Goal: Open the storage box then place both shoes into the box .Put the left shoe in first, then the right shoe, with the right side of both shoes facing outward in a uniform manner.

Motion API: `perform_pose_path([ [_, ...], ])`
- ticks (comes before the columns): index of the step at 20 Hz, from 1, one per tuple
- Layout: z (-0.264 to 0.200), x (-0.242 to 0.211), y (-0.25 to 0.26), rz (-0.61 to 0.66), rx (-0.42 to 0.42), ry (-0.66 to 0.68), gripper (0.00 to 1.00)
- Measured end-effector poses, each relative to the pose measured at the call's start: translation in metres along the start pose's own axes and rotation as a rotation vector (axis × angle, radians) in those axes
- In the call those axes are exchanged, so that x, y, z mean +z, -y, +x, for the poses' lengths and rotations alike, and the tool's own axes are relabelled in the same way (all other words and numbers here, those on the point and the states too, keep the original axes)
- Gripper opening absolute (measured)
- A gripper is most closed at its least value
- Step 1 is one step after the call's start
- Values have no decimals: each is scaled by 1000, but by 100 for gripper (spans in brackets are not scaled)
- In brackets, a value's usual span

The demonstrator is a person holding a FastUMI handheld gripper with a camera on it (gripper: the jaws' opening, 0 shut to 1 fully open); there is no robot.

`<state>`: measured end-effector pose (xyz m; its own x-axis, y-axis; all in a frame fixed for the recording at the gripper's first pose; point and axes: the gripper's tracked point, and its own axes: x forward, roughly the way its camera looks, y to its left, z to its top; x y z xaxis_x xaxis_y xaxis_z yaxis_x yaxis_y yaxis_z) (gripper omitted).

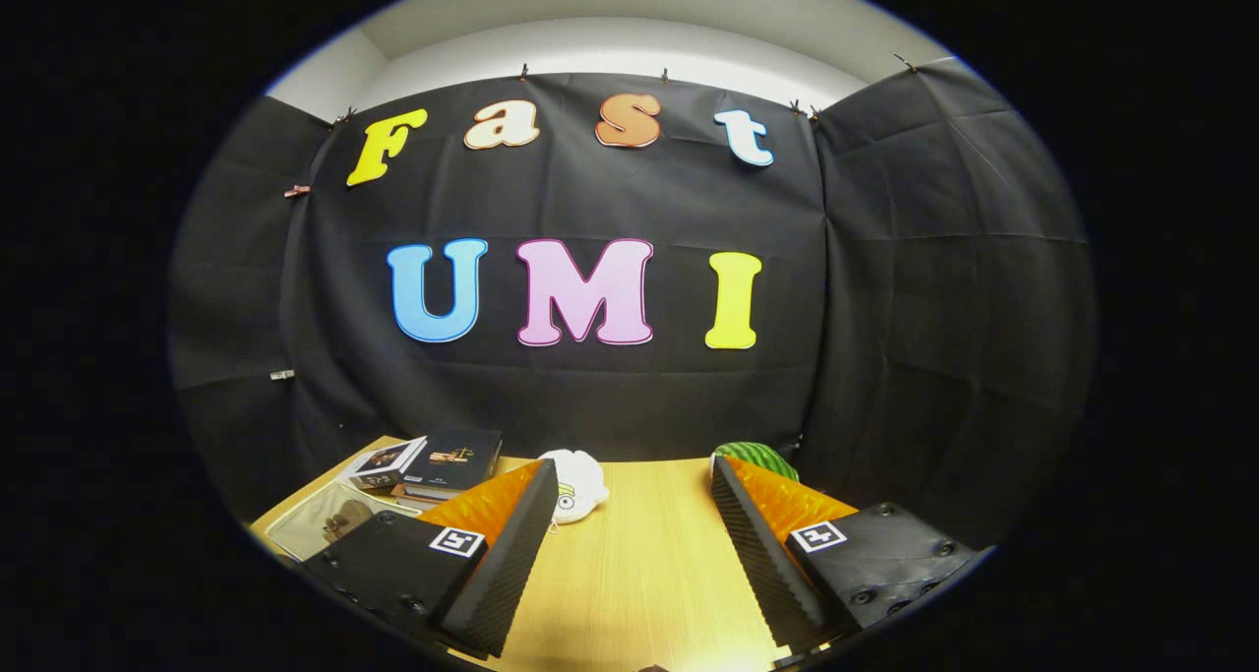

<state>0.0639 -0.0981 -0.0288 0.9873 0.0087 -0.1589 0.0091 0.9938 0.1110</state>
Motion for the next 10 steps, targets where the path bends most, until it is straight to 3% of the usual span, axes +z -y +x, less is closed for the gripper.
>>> perform_pose_path([
  [10, -12, 8, -24, -6, 24, -23, 97],
])
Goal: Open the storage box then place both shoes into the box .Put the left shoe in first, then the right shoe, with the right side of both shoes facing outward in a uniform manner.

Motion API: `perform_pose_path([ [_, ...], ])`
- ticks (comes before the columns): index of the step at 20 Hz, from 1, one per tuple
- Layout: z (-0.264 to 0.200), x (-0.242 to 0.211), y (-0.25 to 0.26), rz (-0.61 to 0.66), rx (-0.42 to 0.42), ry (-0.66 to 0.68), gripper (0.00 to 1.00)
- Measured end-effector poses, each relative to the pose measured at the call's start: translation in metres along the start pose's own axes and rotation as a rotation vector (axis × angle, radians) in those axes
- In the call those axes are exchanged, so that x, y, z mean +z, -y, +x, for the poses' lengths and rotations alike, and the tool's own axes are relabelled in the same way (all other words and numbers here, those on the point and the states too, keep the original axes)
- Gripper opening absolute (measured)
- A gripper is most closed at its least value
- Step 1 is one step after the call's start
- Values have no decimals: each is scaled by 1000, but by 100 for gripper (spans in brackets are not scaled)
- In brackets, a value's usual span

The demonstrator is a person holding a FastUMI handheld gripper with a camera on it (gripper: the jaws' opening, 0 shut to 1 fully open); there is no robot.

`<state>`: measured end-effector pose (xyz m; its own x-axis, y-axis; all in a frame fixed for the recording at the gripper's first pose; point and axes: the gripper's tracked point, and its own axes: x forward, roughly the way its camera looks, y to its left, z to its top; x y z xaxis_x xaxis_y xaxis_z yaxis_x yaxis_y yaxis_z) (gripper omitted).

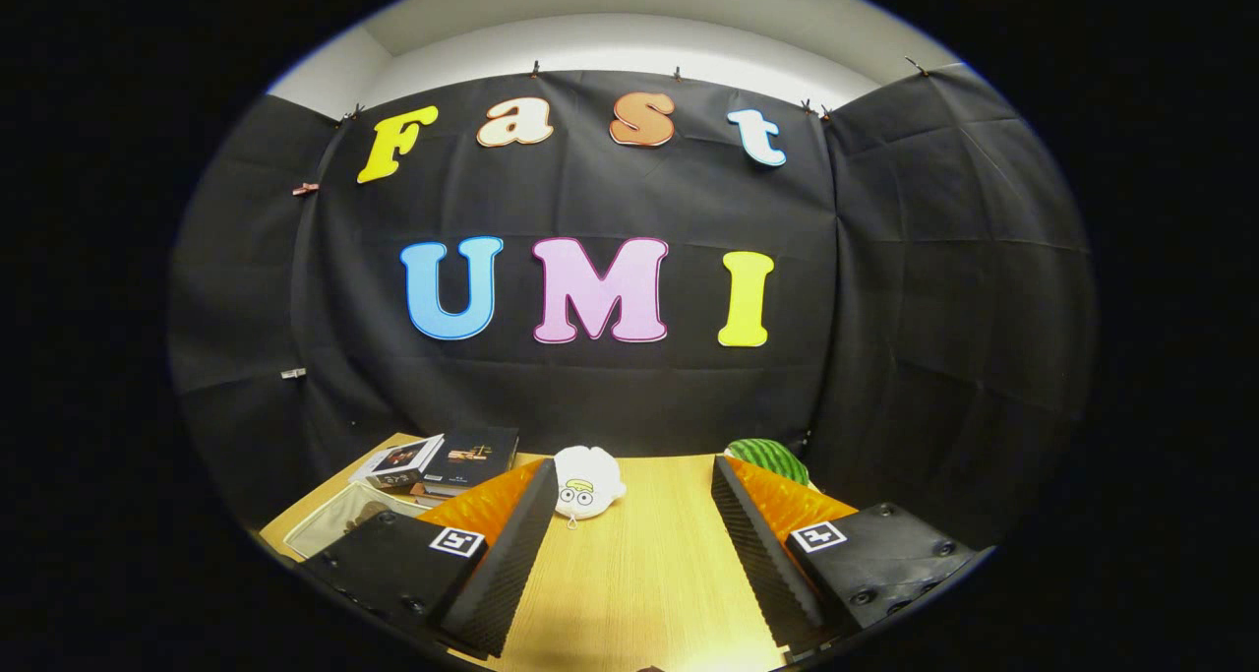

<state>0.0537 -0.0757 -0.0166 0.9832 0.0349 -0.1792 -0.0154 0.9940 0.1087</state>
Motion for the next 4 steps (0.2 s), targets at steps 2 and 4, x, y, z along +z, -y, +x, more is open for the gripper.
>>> perform_pose_path([
  [2, 0, -1, -3, 1, 7, -5, 97],
  [4, 0, -1, -3, 2, 15, -8, 97],
])
